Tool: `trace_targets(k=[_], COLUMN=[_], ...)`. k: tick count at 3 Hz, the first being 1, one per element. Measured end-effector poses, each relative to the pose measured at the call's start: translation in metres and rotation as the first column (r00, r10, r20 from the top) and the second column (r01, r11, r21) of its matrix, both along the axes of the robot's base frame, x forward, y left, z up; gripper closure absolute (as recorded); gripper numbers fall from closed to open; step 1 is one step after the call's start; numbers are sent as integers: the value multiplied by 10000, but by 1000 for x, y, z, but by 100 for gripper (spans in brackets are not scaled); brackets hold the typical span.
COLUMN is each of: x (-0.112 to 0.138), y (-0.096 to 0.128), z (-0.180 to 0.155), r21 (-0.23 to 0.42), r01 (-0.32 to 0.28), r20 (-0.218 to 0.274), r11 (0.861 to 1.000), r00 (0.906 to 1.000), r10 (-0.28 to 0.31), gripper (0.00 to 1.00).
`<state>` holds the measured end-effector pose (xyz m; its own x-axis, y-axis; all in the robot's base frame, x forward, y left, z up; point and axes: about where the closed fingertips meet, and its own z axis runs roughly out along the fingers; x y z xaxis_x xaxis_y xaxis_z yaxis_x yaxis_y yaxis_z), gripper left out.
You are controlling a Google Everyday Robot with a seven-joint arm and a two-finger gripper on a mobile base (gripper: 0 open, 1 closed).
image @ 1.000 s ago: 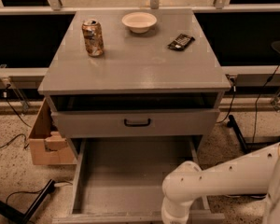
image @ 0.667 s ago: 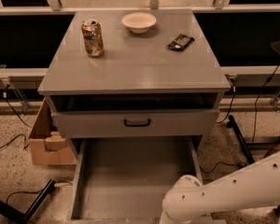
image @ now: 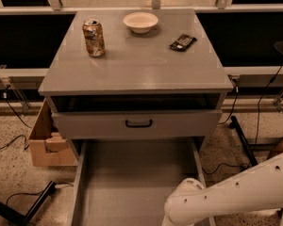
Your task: Open middle drawer
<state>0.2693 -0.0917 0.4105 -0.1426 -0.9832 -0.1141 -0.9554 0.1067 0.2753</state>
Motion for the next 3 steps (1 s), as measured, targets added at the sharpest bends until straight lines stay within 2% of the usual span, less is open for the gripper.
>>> trace_targets(k=[1, 2, 3], x=[-1, -1, 6], y=[0, 0, -2], z=[0, 0, 20], r21=[-2, -2, -309], r01=[-4, -4, -62], r20=[-12, -13, 238], r11=[10000, 10000, 9995], r00=[10000, 10000, 9997], r10=[4, 4, 69], gripper=[0, 0, 0])
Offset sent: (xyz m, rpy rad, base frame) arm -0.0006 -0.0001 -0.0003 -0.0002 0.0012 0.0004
